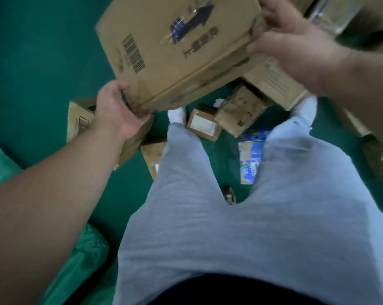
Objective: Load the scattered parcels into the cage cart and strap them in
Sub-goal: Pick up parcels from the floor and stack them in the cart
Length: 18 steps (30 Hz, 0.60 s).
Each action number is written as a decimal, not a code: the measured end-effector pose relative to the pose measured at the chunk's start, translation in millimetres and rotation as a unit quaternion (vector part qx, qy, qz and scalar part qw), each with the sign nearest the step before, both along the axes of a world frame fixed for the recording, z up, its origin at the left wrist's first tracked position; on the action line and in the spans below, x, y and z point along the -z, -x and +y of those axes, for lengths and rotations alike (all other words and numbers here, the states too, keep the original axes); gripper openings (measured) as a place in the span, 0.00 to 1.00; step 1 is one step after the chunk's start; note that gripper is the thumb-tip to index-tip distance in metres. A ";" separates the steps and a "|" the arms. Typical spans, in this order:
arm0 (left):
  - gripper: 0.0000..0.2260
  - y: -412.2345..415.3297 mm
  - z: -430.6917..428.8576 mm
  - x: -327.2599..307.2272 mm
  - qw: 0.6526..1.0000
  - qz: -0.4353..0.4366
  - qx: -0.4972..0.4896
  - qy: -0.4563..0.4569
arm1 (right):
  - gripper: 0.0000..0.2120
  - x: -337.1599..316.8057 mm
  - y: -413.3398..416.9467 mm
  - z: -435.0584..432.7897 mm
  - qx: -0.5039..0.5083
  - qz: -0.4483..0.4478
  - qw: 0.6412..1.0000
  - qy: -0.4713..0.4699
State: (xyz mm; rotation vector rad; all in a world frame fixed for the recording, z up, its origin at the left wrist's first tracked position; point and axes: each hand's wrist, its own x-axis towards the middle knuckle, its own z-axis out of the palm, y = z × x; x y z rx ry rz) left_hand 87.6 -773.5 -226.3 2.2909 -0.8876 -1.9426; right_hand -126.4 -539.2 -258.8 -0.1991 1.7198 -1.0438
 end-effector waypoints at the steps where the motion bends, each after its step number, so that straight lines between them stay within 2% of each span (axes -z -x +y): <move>1: 0.25 4.8 15.6 -10.9 1.000 0.007 0.018 0.008 | 0.33 -15.7 8.6 17.7 -0.021 0.003 1.000 0.013; 3: 0.26 11.4 56.3 -35.2 1.000 0.024 -0.001 0.017 | 0.37 -41.4 28.9 61.3 -0.037 0.007 0.999 0.028; 6: 0.27 31.4 119.5 -67.6 0.999 0.041 0.000 0.016 | 0.38 -85.8 68.7 120.6 -0.027 0.014 0.999 0.010; 9: 0.16 51.5 176.1 -104.0 0.996 0.064 0.063 0.030 | 0.37 -120.7 99.5 171.8 -0.008 0.010 1.000 -0.007; 11: 0.14 51.8 205.3 -127.2 0.992 0.090 0.075 0.036 | 0.34 -148.6 107.4 195.1 0.004 0.000 1.000 0.005; 14: 0.20 36.6 235.4 -162.4 0.991 0.098 0.059 0.071 | 0.27 -190.9 98.4 213.2 -0.011 0.009 1.000 0.022; 16: 0.27 12.0 256.1 -188.6 0.988 0.107 0.045 0.100 | 0.26 -212.3 83.3 223.0 -0.041 0.001 0.999 0.032; 18: 0.28 -7.6 277.8 -206.5 0.985 0.125 0.036 0.112 | 0.26 -227.1 70.8 228.6 -0.049 -0.008 0.998 0.025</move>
